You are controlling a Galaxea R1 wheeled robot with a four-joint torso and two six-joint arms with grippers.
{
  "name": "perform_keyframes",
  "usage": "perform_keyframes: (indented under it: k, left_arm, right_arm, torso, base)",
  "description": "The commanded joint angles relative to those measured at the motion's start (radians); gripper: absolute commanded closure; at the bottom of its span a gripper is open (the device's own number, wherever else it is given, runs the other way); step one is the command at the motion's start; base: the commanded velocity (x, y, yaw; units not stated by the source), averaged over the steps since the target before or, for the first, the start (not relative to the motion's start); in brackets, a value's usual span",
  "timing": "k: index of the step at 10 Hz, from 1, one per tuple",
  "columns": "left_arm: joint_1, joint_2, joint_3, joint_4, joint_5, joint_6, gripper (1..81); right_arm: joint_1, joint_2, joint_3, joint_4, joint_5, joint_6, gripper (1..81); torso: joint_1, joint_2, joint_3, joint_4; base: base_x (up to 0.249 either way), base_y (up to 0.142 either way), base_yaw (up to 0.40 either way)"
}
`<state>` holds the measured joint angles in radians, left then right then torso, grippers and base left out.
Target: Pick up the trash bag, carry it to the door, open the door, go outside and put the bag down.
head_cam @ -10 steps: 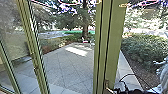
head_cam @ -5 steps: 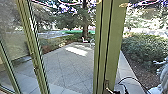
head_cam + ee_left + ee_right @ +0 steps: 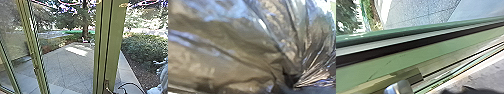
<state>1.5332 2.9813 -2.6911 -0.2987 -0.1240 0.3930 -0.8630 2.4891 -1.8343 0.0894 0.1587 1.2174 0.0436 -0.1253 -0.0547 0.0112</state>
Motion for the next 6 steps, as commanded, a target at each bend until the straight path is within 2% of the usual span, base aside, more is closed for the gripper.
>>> perform_keyframes:
  k: [1,3,4,6]
  left_arm:
    - [-0.047,-0.004,0.0,-0.002,0.049,0.004,81.1]
    - [-0.046,-0.004,0.0,-0.003,0.049,0.004,81.1]
    - [-0.044,-0.005,0.0,-0.003,0.049,0.004,81.1]
    - [-0.04,-0.007,0.0,-0.003,0.049,0.004,81.1]
  right_arm:
    - [-0.011,0.02,0.018,0.003,-0.306,0.022,1.0]
    - [-0.002,0.009,0.021,0.004,-0.304,0.022,1.0]
    - [0.001,-0.002,0.026,0.006,-0.288,0.024,1.0]
    - [0.014,-0.02,0.038,0.012,-0.268,0.024,1.0]
  torso:
    - [0.0,0.0,0.0,0.0]
    - [0.0,0.0,0.0,0.0]
    - [0.0,0.0,-0.05,0.0]
    - [0.0,0.0,-0.091,0.0]
  base:
    - [0.0,0.0,0.0]
    - [0.0,0.0,0.0]
    - [0.0,0.0,0.0]
    - [0.0,0.0,0.0]
